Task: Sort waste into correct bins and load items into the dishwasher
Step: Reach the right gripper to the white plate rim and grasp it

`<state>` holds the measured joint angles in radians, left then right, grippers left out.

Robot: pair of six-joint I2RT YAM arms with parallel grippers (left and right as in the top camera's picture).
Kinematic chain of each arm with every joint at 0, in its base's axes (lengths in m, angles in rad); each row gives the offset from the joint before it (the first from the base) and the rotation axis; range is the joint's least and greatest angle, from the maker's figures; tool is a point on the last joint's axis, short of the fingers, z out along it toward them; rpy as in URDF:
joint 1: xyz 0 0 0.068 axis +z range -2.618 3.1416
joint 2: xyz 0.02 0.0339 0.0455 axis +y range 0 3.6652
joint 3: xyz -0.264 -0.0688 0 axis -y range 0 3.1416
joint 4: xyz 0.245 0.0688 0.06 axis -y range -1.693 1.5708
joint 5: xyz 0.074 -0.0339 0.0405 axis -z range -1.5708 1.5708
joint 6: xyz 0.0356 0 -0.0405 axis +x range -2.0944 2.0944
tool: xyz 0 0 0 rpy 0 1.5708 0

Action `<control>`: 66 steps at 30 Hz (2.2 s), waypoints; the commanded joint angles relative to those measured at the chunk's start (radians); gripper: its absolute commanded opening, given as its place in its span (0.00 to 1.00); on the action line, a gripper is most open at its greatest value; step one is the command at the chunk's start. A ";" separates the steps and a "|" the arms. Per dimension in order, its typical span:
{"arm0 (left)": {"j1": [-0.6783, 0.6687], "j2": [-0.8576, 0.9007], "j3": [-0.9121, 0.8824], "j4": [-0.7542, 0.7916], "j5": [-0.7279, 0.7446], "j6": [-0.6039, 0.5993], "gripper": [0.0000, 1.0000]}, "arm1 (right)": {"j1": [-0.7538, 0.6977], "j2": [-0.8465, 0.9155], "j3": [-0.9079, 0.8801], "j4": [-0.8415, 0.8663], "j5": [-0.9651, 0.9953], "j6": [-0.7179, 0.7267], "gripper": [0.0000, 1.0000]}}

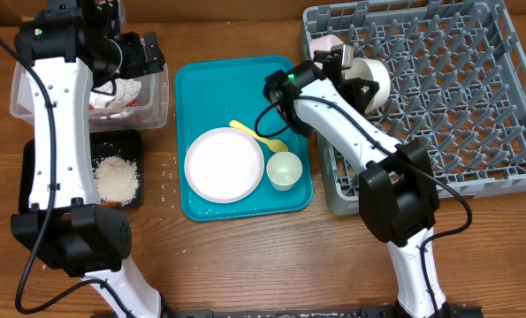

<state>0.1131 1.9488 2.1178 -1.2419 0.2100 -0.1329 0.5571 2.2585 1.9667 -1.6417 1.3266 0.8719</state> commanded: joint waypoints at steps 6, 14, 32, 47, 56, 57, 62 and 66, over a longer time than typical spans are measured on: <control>-0.002 -0.008 0.016 0.000 0.016 -0.017 1.00 | 0.046 0.009 -0.004 -0.053 -0.146 -0.007 0.04; -0.002 -0.008 0.016 0.000 0.016 -0.017 1.00 | 0.149 -0.005 0.017 -0.053 -0.183 -0.092 0.69; -0.002 -0.008 0.016 0.000 0.016 -0.017 1.00 | 0.174 -0.206 0.108 0.053 -0.900 -0.280 0.83; -0.002 -0.007 0.016 0.000 0.016 -0.017 1.00 | 0.174 -0.180 -0.005 0.537 -1.281 -0.597 0.68; -0.002 -0.007 0.016 0.000 0.016 -0.017 1.00 | 0.153 -0.145 -0.252 0.792 -1.280 -0.672 0.51; -0.002 -0.007 0.016 0.000 0.016 -0.017 1.00 | 0.149 -0.143 -0.270 0.812 -1.280 -0.672 0.49; -0.002 -0.007 0.016 0.000 0.016 -0.017 1.00 | 0.132 -0.122 -0.338 0.900 -1.307 -0.670 0.47; -0.002 -0.007 0.016 0.000 0.016 -0.017 1.00 | 0.132 -0.089 -0.341 0.904 -1.327 -0.671 0.39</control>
<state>0.1131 1.9488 2.1178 -1.2419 0.2100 -0.1329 0.6891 2.1372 1.6356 -0.7448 0.0368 0.2256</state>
